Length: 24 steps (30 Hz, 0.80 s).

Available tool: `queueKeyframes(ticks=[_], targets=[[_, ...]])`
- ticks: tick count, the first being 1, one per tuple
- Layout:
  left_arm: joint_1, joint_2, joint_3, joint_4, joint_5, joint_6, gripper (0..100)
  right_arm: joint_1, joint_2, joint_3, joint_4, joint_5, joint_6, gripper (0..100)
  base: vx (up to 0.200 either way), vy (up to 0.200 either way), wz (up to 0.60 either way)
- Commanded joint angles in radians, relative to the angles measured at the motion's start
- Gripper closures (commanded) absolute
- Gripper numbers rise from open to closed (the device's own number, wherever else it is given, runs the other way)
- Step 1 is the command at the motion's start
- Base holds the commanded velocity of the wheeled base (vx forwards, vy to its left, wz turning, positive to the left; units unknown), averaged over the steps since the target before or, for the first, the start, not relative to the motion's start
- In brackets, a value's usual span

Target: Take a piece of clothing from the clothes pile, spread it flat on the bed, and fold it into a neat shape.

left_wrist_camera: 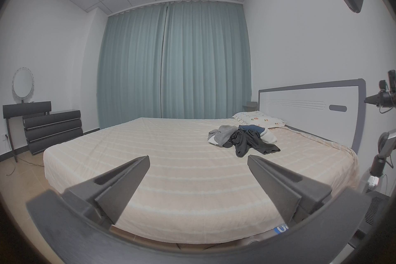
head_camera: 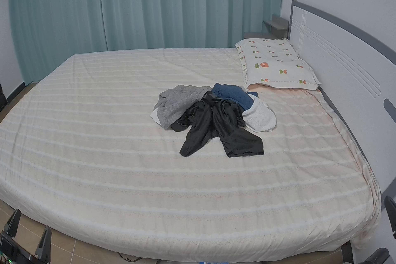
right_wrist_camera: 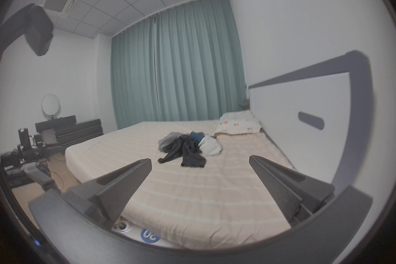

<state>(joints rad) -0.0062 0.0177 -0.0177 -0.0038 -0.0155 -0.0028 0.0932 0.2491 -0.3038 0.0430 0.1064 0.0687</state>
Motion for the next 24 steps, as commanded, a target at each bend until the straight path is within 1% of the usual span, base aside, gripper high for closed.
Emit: queueKeyframes(ticks=[1, 3, 4, 5, 6, 8, 9, 10, 11, 12, 13, 15, 16, 17, 18, 19, 20, 21, 22, 23, 24], targets=[[0.000, -0.018, 0.018, -0.001, 0.000, 0.000, 0, 0.103, 0.424, -0.023, -0.081, 0.022, 0.065, 0, 0.000, 0.000, 0.00], [0.000, -0.018, 0.018, 0.001, -0.001, 0.000, 0, 0.117, 0.547, -0.035, -0.130, 0.024, 0.071, 0, 0.000, 0.000, 0.00], [0.000, -0.018, 0.018, -0.001, 0.000, 0.000, 0, 0.118, 0.578, -0.038, -0.144, 0.024, 0.072, 0, 0.000, 0.000, 0.00], [0.000, -0.018, 0.018, -0.001, 0.000, 0.000, 0, 0.123, 0.679, -0.054, -0.192, 0.024, 0.072, 0, 0.000, 0.000, 0.00], [0.000, -0.018, 0.018, -0.001, 0.000, 0.000, 0, 0.123, 0.719, -0.060, -0.212, 0.024, 0.072, 0, 0.000, 0.000, 0.00], [0.000, -0.018, 0.018, -0.001, 0.000, 0.000, 0, 0.125, 0.872, -0.083, -0.295, 0.022, 0.068, 0, 0.000, 0.000, 0.00], [0.000, -0.018, 0.018, -0.001, -0.001, 0.000, 0, 0.125, 0.926, -0.092, -0.322, 0.021, 0.065, 0, 0.000, 0.000, 0.00], [0.000, -0.018, 0.018, -0.001, -0.001, 0.000, 0, 0.125, 0.926, -0.092, -0.322, 0.021, 0.065, 0, 0.000, 0.000, 0.00], [0.000, -0.018, 0.018, 0.001, -0.001, 0.000, 0, 0.125, 1.061, -0.132, -0.405, 0.007, 0.068, 0, 0.000, 0.000, 0.00], [0.000, -0.018, 0.018, -0.001, -0.001, 0.000, 0, 0.125, 1.087, -0.143, -0.420, 0.006, 0.069, 0, 0.000, 0.000, 0.00], [0.000, -0.018, 0.018, -0.001, 0.000, 0.000, 0, 0.125, 1.170, -0.178, -0.468, 0.006, 0.074, 0, 0.000, 0.000, 0.00], [0.000, -0.018, 0.018, -0.001, 0.000, 0.000, 0, 0.125, 1.268, -0.230, -0.505, 0.004, 0.088, 0, 0.000, 0.000, 0.00], [0.000, -0.018, 0.018, -0.001, 0.000, 0.000, 0, 0.125, 1.268, -0.230, -0.505, 0.004, 0.088, 0, 0.000, 0.000, 0.00], [0.000, -0.018, 0.018, 0.001, 0.000, 0.000, 0, 0.134, 1.354, -0.284, -0.514, -0.001, 0.121, 0, 0.000, 0.000, 0.00], [0.002, -0.018, 0.018, -0.001, 0.000, 0.000, 0, 0.151, 1.392, -0.314, -0.514, -0.010, 0.141, 0, 0.000, 0.000, 0.00], [0.000, -0.018, 0.018, -0.001, 0.000, 0.000, 0, 0.181, 1.451, -0.365, -0.514, -0.031, 0.183, 0, 0.000, 0.000, 0.00], [0.000, -0.018, 0.018, -0.001, -0.001, 0.000, 0, 0.195, 1.484, -0.394, -0.514, -0.050, 0.209, 0, 0.000, 0.000, 0.00], [0.000, -0.018, 0.018, -0.001, -0.001, 0.000, 0, 0.198, 1.493, -0.399, -0.514, -0.056, 0.212, 0, 0.000, 0.000, 0.00], [0.000, -0.018, 0.018, -0.001, 0.000, 0.000, 0, 0.221, 1.569, -0.471, -0.515, -0.111, 0.273, 0, 0.000, 0.000, 0.00], [0.000, -0.018, 0.018, -0.001, 0.000, 0.000, 0, 0.221, 1.569, -0.471, -0.515, -0.111, 0.273, 0, 0.000, 0.000, 0.00], [0.000, -0.018, 0.018, 0.001, 0.000, 0.000, 0, 0.235, 1.619, -0.529, -0.514, -0.140, 0.304, 0, 0.000, 0.000, 0.00]])
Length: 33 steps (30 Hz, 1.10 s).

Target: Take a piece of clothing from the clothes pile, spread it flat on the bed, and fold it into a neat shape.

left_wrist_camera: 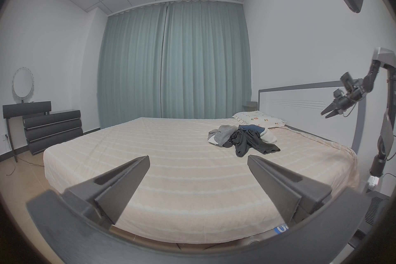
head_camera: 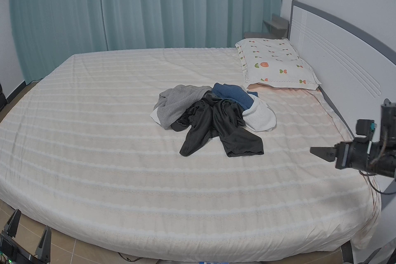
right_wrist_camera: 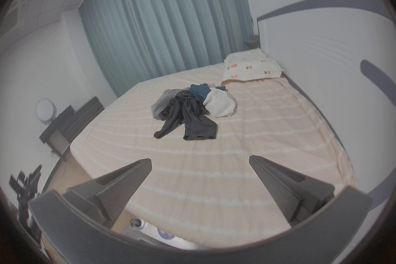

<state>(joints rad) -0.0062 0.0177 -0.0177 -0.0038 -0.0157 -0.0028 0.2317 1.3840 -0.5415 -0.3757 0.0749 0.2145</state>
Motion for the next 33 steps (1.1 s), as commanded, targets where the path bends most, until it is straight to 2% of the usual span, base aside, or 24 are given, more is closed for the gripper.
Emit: queueKeyframes(ticks=[1, 5, 8, 14, 23, 28, 33], targets=[[0.000, -0.018, 0.018, -0.001, 0.000, 0.000, 0, 0.100, 0.543, -0.359, -0.088, -0.130, 0.174, 0, 0.000, 0.000, 0.00], [0.000, -0.018, 0.018, 0.001, 0.000, 0.000, 0, 0.092, 0.670, -0.483, -0.084, -0.138, 0.180, 0, 0.000, 0.000, 0.00], [0.002, -0.018, 0.018, -0.001, 0.000, 0.000, 0, 0.087, 0.708, -0.509, -0.084, -0.138, 0.184, 0, 0.000, 0.000, 0.00], [0.000, -0.018, 0.018, -0.001, -0.001, 0.000, 0, 0.075, 0.846, -0.615, -0.084, -0.138, 0.237, 0, 0.000, 0.000, 0.00], [0.000, -0.018, 0.018, 0.001, 0.000, 0.000, 0, 0.061, 1.043, -0.778, -0.081, -0.141, 0.237, 0, 0.000, 0.000, 0.00], [0.002, -0.018, 0.018, -0.001, 0.000, 0.000, 0, 0.084, 1.179, -0.945, -0.063, -0.228, 0.235, 0, 0.000, 0.000, 0.00], [0.002, -0.018, 0.018, -0.001, 0.000, 0.000, 0, 0.109, 1.241, -1.023, -0.049, -0.242, 0.235, 0, 0.000, 0.000, 0.00]])
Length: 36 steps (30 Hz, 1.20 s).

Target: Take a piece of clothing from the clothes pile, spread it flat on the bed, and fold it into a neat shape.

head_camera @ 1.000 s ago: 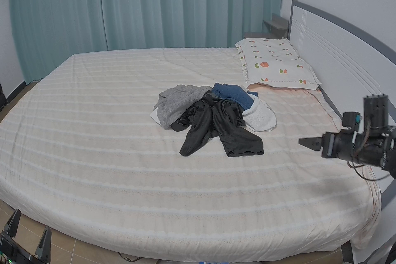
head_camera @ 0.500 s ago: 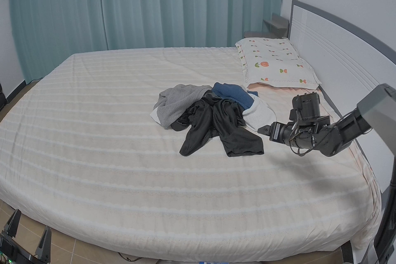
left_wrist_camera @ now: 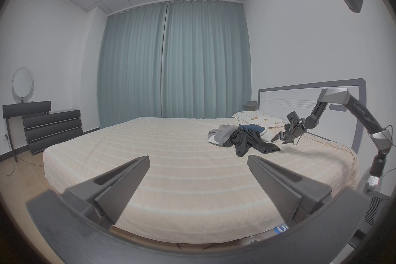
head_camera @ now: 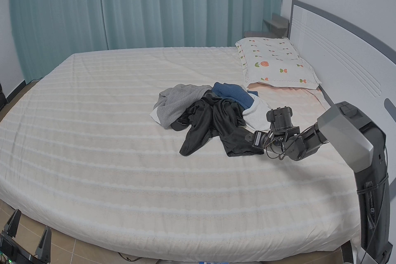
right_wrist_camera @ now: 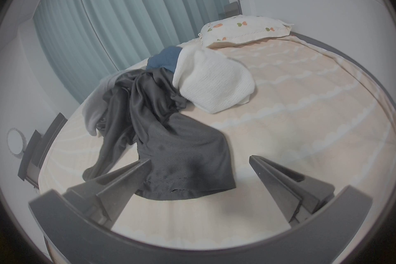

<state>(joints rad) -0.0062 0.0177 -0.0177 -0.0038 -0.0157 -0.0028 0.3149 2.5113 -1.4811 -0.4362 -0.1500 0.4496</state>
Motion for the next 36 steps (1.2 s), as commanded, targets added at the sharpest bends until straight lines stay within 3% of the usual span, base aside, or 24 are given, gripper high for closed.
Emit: queueKeyframes(ticks=[1, 7, 14, 15, 27, 36], targets=[[0.002, -0.018, 0.018, -0.001, 0.000, 0.000, 0, 0.026, 0.113, -0.084, 0.011, -0.017, 0.000, 0, 0.000, 0.000, 0.00], [0.000, -0.018, 0.018, -0.001, -0.001, 0.000, 0, 0.052, 0.204, -0.197, 0.024, -0.083, 0.000, 0, 0.000, 0.000, 0.00], [0.000, -0.018, 0.018, -0.001, 0.000, 0.000, 0, 0.056, 0.230, -0.231, 0.030, -0.089, -0.022, 0, 0.000, 0.000, 0.00], [0.000, -0.018, 0.018, -0.001, 0.000, 0.000, 0, 0.056, 0.230, -0.231, 0.028, -0.091, -0.022, 100, 0.000, 0.000, 0.00], [0.000, -0.018, 0.018, -0.001, 0.000, 0.000, 0, 0.050, 0.136, -0.146, -0.019, -0.109, -0.005, 100, 0.000, 0.000, 0.00], [0.000, -0.018, 0.018, -0.001, 0.000, 0.000, 0, 0.059, -0.123, 0.197, -0.187, -0.062, 0.021, 100, 0.000, 0.000, 0.00]])
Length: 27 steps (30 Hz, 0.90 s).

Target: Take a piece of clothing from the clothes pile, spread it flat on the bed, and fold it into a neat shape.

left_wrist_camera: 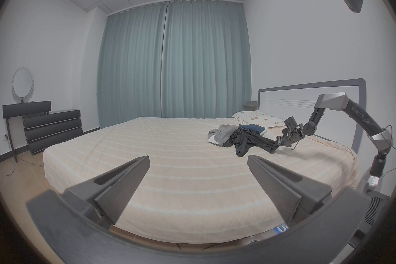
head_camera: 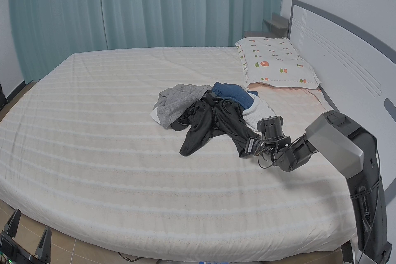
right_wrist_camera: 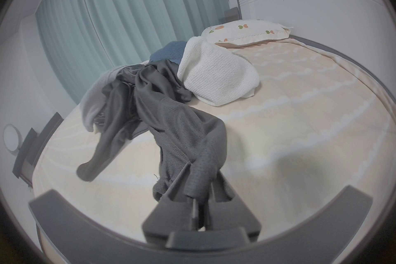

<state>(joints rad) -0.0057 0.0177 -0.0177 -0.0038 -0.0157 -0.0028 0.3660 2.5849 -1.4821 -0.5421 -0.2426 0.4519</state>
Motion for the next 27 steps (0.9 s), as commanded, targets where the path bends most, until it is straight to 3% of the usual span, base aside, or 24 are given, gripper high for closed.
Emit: queueKeyframes(ticks=[1, 6, 12, 16, 20, 27], targets=[[0.000, -0.018, 0.018, -0.001, -0.001, 0.000, 0, 0.019, -0.279, 0.313, -0.133, 0.068, 0.048, 100, 0.000, 0.000, 0.00], [0.000, -0.018, 0.018, -0.001, 0.000, 0.000, 0, 0.068, -0.485, 0.574, -0.211, 0.134, 0.123, 100, 0.000, 0.000, 0.00], [0.000, -0.018, 0.018, -0.001, 0.000, 0.000, 0, 0.172, -0.747, 0.815, -0.248, 0.172, 0.223, 100, 0.000, 0.000, 0.00], [0.000, -0.018, 0.018, -0.001, 0.000, 0.000, 0, 0.237, -0.884, 0.959, -0.248, 0.174, 0.234, 100, 0.000, 0.000, 0.00], [0.000, -0.018, 0.018, -0.001, 0.000, 0.000, 0, 0.283, -0.960, 1.043, -0.248, 0.166, 0.241, 100, 0.000, 0.000, 0.00], [0.000, -0.018, 0.018, -0.001, -0.004, -0.002, 0, 0.288, -1.091, 1.083, -0.231, 0.161, 0.240, 100, 0.000, 0.000, 0.00]])
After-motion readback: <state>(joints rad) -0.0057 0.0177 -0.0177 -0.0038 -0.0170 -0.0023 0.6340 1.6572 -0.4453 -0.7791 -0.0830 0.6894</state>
